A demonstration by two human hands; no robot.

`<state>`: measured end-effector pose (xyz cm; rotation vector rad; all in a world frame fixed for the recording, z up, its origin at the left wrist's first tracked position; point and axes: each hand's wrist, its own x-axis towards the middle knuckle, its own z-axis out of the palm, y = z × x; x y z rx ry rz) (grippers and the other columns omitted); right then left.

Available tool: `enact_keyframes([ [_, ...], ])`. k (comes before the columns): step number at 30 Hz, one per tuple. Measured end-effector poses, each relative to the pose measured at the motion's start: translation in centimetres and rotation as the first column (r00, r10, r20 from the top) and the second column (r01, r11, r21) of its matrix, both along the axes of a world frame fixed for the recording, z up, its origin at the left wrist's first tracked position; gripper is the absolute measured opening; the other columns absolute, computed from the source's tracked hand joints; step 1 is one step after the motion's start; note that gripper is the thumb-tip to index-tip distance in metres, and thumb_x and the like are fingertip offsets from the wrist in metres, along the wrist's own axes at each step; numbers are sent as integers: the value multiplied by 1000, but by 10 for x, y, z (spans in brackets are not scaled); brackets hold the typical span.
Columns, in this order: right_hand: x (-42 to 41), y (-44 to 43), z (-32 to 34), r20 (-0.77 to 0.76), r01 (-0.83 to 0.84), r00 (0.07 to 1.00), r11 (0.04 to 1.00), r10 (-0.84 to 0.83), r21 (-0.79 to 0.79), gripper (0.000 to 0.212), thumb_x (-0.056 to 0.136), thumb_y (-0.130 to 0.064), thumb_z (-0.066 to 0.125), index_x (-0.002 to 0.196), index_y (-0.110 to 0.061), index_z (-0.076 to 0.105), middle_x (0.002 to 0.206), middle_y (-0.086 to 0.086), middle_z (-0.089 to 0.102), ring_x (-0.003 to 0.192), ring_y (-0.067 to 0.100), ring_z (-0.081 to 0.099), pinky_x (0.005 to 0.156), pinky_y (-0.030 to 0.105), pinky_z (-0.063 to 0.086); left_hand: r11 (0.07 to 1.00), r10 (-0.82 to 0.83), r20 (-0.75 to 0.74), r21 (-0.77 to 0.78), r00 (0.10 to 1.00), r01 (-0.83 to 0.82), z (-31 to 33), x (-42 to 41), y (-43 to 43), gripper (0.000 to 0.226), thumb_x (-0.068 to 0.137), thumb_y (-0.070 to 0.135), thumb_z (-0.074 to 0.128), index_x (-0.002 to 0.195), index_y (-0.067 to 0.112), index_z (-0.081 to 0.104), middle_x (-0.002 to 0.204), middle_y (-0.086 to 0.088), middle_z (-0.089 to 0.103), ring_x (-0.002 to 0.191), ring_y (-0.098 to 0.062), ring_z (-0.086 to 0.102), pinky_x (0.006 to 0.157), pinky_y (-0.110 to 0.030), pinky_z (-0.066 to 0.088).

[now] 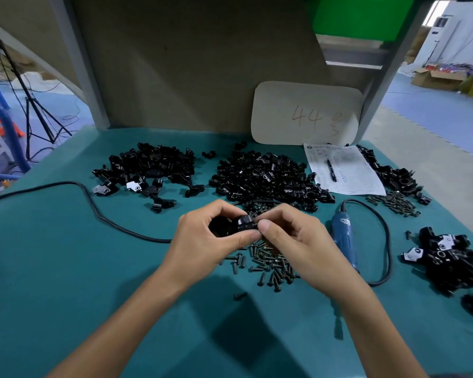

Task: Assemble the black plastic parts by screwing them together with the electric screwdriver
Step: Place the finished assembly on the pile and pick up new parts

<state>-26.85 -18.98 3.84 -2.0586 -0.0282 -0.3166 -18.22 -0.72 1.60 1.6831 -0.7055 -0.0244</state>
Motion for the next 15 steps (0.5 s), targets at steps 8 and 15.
enact_keyframes([
  [8,-3,-5,11,-85,-51,996,978,34,-203,29,108,-40,44,83,-27,53,64,-12,49,57,4,39,55,25,34,1000,1,67,28,998,-3,4,-5,-1,32,71,51,85,94,34,71,85,7,74,73,-19,70,67,-42,57],
  [15,0,-6,13,-139,-100,987,986,81,-131,38,107,-44,41,75,-26,51,63,-8,51,59,11,45,57,37,40,999,-36,108,32,993,33,6,-9,-3,25,76,35,88,94,29,73,86,7,74,76,-20,70,70,-40,57],
])
